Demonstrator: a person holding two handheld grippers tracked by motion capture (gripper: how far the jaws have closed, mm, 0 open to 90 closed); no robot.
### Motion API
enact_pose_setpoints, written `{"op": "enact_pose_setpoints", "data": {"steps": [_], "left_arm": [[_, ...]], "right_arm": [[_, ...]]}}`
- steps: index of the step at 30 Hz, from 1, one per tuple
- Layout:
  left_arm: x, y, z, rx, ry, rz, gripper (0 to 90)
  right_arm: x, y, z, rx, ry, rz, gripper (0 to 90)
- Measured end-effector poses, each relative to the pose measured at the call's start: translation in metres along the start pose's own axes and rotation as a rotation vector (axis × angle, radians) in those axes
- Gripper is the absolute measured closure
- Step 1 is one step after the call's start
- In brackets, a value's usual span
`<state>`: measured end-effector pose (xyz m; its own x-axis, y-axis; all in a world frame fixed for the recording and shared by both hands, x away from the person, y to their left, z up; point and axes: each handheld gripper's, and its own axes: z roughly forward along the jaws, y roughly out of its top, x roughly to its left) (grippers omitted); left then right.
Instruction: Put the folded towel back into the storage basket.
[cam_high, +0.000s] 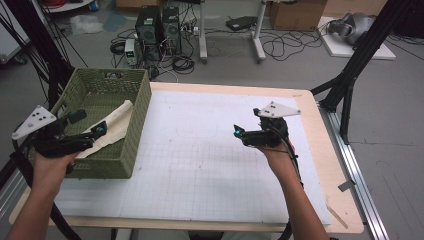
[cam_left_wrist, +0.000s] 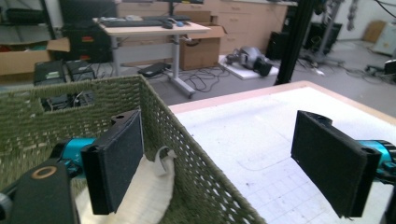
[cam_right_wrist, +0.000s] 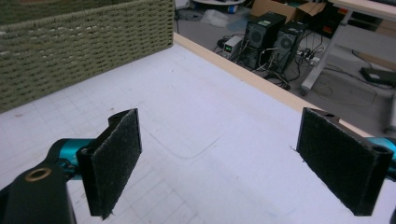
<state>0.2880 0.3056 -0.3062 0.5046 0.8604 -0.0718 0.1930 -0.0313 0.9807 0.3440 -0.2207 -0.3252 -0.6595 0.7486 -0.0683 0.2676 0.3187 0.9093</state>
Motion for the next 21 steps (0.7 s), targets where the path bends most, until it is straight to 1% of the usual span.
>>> {"op": "enact_pose_setpoints", "data": {"steps": [1, 2, 4, 5, 6, 7, 8, 10, 13, 16, 17, 19, 21], "left_arm": [[0.004, 0.002, 0.002, 0.001, -0.003, 0.004, 18.0], [0.008, 0.003, 0.004, -0.004, -0.006, 0.022, 18.0], [0.015, 0.005, 0.009, -0.035, -0.007, 0.061, 18.3], [0.018, 0.005, 0.011, -0.049, -0.005, 0.067, 19.2], [0.023, 0.006, 0.015, -0.045, -0.008, 0.080, 21.6], [0.026, 0.006, 0.017, -0.037, -0.004, 0.084, 23.7], [0.030, 0.007, 0.021, -0.019, -0.001, 0.087, 24.0], [0.037, 0.008, 0.028, 0.006, 0.006, 0.075, 24.7], [0.048, 0.008, 0.038, 0.025, 0.018, 0.074, 27.0], [0.059, 0.005, 0.047, 0.048, 0.022, 0.054, 27.3], [0.062, 0.004, 0.050, 0.054, 0.024, 0.039, 27.4], [0.069, 0.001, 0.055, 0.066, 0.024, 0.040, 28.9], [0.075, -0.001, 0.058, 0.065, 0.029, 0.036, 29.6]], "right_arm": [[-0.002, -0.004, -0.004, -0.010, -0.002, 0.017, 12.8], [-0.004, -0.007, -0.008, -0.012, -0.006, 0.025, 12.7], [-0.007, -0.013, -0.014, -0.008, -0.015, 0.035, 12.7], [-0.009, -0.015, -0.016, -0.006, -0.020, 0.039, 12.7], [-0.010, -0.016, -0.018, -0.006, -0.024, 0.039, 12.8], [-0.012, -0.018, -0.020, -0.005, -0.027, 0.050, 12.7], [-0.012, -0.018, -0.021, -0.005, -0.029, 0.048, 12.8], [-0.014, -0.019, -0.023, -0.004, -0.035, 0.049, 12.8], [-0.014, -0.021, -0.026, 0.000, -0.043, 0.044, 12.8], [-0.015, -0.022, -0.028, 0.004, -0.050, 0.045, 12.8], [-0.015, -0.022, -0.028, 0.004, -0.052, 0.044, 12.8], [-0.016, -0.023, -0.029, 0.007, -0.056, 0.049, 12.8], [-0.017, -0.025, -0.030, 0.009, -0.063, 0.052, 12.8]]}}
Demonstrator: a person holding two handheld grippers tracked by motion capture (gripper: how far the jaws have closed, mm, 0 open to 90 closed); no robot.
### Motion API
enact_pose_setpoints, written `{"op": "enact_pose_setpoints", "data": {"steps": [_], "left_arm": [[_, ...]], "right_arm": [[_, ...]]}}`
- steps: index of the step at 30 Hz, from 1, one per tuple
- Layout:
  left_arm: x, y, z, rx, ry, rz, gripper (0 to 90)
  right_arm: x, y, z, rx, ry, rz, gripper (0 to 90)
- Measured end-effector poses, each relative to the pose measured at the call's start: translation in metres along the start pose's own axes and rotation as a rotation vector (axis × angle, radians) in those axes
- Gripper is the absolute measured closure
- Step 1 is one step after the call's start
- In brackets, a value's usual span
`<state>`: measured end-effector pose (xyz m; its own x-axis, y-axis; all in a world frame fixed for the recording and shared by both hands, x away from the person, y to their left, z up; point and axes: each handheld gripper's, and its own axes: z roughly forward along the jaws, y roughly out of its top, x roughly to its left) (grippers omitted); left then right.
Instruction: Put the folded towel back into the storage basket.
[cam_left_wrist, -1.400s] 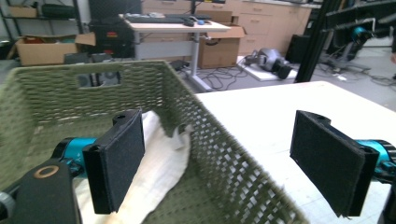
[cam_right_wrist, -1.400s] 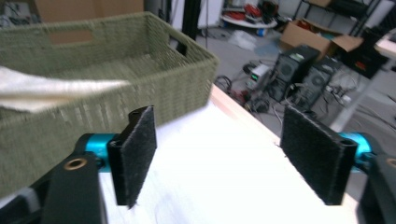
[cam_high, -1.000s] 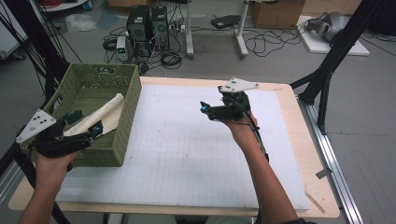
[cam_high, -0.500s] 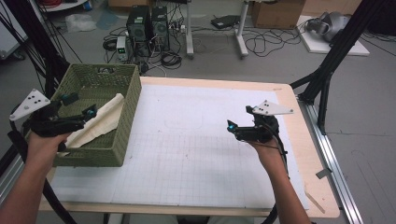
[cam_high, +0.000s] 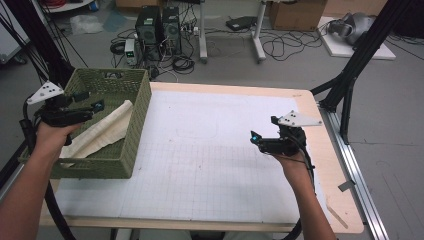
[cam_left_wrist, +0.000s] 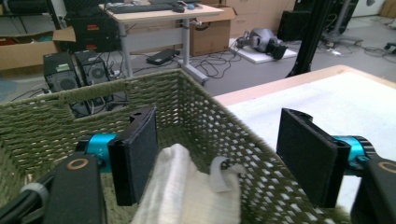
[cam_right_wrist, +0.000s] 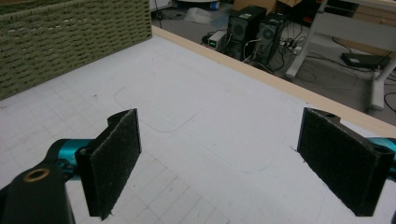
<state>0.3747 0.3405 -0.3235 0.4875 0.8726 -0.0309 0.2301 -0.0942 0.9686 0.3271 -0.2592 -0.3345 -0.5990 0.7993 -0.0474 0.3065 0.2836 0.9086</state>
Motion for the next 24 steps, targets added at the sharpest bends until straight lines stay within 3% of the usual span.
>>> {"op": "enact_pose_setpoints", "data": {"steps": [3, 6, 15, 19, 21, 24], "left_arm": [[0.005, -0.003, 0.005, 0.006, 0.006, 0.001, 29.8], [0.009, -0.008, 0.013, 0.046, 0.022, -0.004, 29.7], [0.019, -0.025, 0.040, 0.220, 0.078, -0.012, 28.8], [0.022, -0.033, 0.049, 0.303, 0.058, 0.009, 42.8], [0.024, -0.037, 0.052, 0.347, 0.074, 0.025, 50.7], [0.028, -0.041, 0.057, 0.412, 0.086, 0.051, 55.6]], "right_arm": [[-0.002, -0.003, -0.002, 0.004, -0.007, 0.007, 12.8], [-0.003, -0.005, -0.006, 0.005, -0.017, 0.013, 12.8], [-0.007, -0.014, -0.023, 0.003, -0.043, 0.022, 12.8], [-0.010, -0.020, -0.031, -0.005, -0.057, 0.033, 12.8], [-0.012, -0.024, -0.034, 0.000, -0.062, 0.044, 12.8], [-0.014, -0.025, -0.037, 0.001, -0.068, 0.046, 12.8]]}}
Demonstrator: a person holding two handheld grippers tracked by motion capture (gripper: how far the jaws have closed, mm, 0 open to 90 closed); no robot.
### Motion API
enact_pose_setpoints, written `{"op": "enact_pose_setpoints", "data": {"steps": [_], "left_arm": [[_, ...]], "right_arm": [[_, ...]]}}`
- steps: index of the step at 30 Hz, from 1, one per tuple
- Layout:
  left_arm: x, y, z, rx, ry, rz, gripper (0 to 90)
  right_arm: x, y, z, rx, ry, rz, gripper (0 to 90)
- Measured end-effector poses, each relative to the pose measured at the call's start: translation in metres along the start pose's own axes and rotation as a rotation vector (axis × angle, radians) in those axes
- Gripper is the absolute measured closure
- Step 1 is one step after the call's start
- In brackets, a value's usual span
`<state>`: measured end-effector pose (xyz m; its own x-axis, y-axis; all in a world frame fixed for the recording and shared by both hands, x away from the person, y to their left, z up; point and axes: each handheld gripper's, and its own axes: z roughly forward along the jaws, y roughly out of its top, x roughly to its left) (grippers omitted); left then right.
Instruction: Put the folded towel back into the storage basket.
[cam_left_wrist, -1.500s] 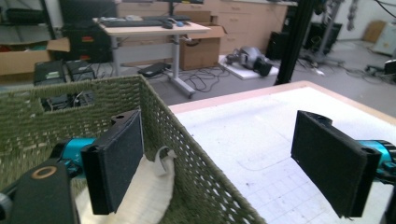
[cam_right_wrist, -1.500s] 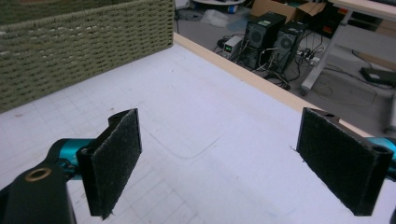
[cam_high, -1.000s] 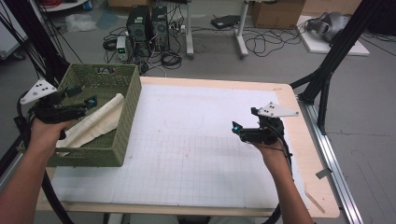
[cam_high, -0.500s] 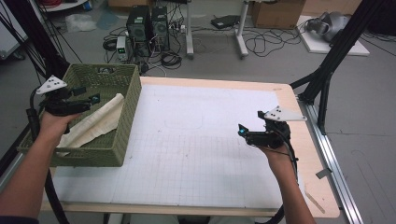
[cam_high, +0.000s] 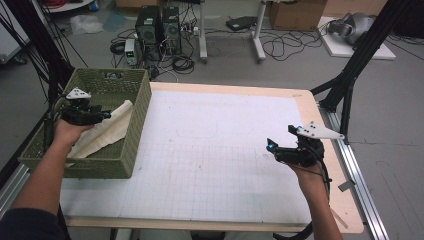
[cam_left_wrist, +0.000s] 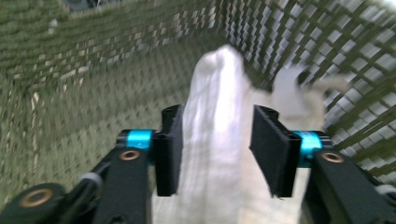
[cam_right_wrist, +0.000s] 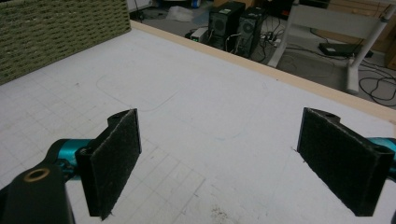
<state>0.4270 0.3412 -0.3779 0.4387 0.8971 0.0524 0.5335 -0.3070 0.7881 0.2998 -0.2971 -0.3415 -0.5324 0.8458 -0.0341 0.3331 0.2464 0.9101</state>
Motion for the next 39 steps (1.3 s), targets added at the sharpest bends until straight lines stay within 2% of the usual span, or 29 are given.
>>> {"op": "enact_pose_setpoints", "data": {"steps": [4, 6, 9, 11, 12, 14, 15, 21, 24, 28, 32, 36, 37, 39], "left_arm": [[0.001, 0.000, 0.010, 0.035, 0.019, 0.031, 55.2], [0.002, -0.002, 0.014, 0.029, 0.009, 0.018, 55.9], [0.001, -0.005, 0.020, 0.061, -0.009, 0.045, 60.4], [0.001, -0.004, 0.020, 0.066, -0.020, 0.049, 64.7], [0.000, -0.005, 0.021, 0.078, -0.039, 0.049, 71.7], [0.000, -0.007, 0.023, 0.106, -0.052, 0.054, 84.4], [-0.001, -0.007, 0.023, 0.112, -0.057, 0.050, 86.6], [-0.004, -0.004, 0.019, 0.104, -0.082, 0.052, 88.1], [-0.010, -0.003, 0.017, 0.127, -0.121, 0.085, 88.1], [-0.017, -0.004, 0.015, 0.157, -0.186, 0.106, 88.3], [-0.023, -0.006, 0.016, 0.212, -0.204, 0.147, 88.3], [-0.029, -0.013, 0.025, 0.312, -0.255, 0.185, 88.3], [-0.030, -0.014, 0.026, 0.325, -0.266, 0.188, 88.2], [-0.030, -0.014, 0.027, 0.331, -0.262, 0.193, 88.1]], "right_arm": [[-0.001, 0.000, -0.002, -0.003, -0.002, 0.001, 12.9], [0.000, 0.000, -0.002, 0.002, -0.006, 0.004, 12.9], [0.001, 0.000, -0.002, 0.002, -0.008, 0.000, 13.0], [0.002, 0.001, -0.002, 0.003, -0.009, -0.001, 13.0], [0.003, 0.002, -0.001, 0.005, -0.010, -0.001, 13.0], [0.005, 0.002, 0.001, 0.005, -0.007, -0.004, 13.0], [0.005, 0.003, 0.001, 0.009, -0.007, -0.004, 13.0], [0.006, 0.003, 0.002, 0.008, -0.004, -0.005, 13.0], [0.005, 0.003, 0.002, 0.006, -0.005, 0.000, 13.0], [0.007, 0.004, 0.003, 0.004, -0.003, -0.005, 13.1], [0.008, 0.005, 0.005, 0.002, 0.001, -0.007, 13.1], [0.009, 0.005, 0.005, 0.004, 0.000, -0.002, 13.0], [0.009, 0.005, 0.005, 0.002, 0.001, -0.006, 13.1], [0.009, 0.004, 0.005, 0.004, 0.002, -0.001, 13.1]]}}
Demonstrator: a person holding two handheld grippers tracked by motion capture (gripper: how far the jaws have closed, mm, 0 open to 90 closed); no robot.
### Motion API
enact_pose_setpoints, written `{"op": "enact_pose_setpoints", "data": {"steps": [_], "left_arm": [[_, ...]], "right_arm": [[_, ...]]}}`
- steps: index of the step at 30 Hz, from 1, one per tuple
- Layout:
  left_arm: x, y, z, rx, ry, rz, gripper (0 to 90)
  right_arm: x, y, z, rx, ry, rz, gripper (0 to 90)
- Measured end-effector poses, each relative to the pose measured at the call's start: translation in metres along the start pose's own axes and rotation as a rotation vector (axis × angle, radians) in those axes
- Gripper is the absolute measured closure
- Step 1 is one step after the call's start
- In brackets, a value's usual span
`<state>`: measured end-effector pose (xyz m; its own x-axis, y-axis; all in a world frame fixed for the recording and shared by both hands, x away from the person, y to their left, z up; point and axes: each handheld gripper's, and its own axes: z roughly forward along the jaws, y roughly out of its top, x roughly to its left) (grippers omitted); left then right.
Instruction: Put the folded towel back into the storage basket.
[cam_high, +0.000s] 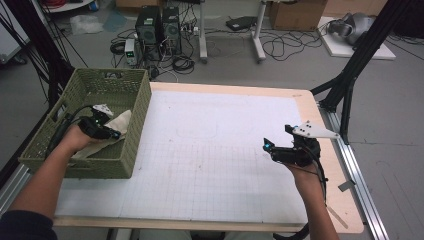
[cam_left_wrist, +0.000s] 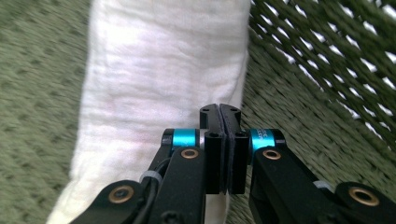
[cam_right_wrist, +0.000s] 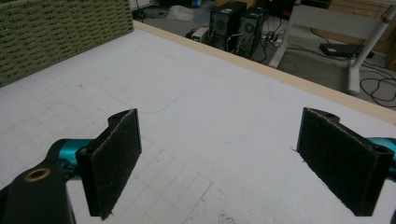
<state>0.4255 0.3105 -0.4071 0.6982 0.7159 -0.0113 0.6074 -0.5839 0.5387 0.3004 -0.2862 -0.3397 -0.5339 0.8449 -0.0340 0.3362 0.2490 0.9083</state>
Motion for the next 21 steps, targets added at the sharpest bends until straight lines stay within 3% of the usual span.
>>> {"op": "enact_pose_setpoints", "data": {"steps": [2, 4, 6, 7, 9, 11, 13, 14, 17, 21], "left_arm": [[0.002, 0.000, -0.001, -0.010, 0.027, -0.022, 85.5], [0.004, -0.001, -0.001, -0.024, 0.020, -0.082, 68.5], [0.003, 0.000, -0.001, -0.047, 0.018, -0.092, 55.4], [0.004, 0.000, -0.003, -0.064, 0.025, -0.108, 48.0], [0.008, 0.001, -0.011, -0.149, 0.026, -0.160, 44.3], [0.011, 0.000, -0.021, -0.231, 0.035, -0.182, 44.3], [0.014, -0.002, -0.028, -0.265, 0.067, -0.193, 45.6], [0.016, -0.004, -0.032, -0.273, 0.083, -0.204, 50.7], [0.021, -0.014, -0.037, -0.210, 0.121, -0.224, 71.4], [0.025, -0.026, -0.036, -0.102, 0.136, -0.240, 82.0]], "right_arm": [[-0.001, 0.000, 0.000, -0.004, -0.002, -0.004, 13.1], [-0.001, 0.000, 0.000, -0.004, -0.002, -0.004, 13.1], [-0.001, 0.000, 0.000, 0.000, -0.002, -0.003, 13.1], [0.000, 0.000, 0.001, -0.001, -0.002, -0.002, 13.1], [0.000, 0.000, 0.001, -0.003, 0.001, -0.003, 13.2], [0.000, 0.001, 0.001, -0.004, -0.001, -0.006, 13.2], [0.001, 0.001, 0.001, -0.001, 0.000, -0.005, 13.2], [0.001, 0.001, 0.002, -0.002, 0.002, -0.007, 13.2], [0.001, 0.002, 0.002, -0.005, 0.003, -0.007, 13.2], [0.001, 0.002, 0.002, -0.005, 0.004, -0.006, 13.2]]}}
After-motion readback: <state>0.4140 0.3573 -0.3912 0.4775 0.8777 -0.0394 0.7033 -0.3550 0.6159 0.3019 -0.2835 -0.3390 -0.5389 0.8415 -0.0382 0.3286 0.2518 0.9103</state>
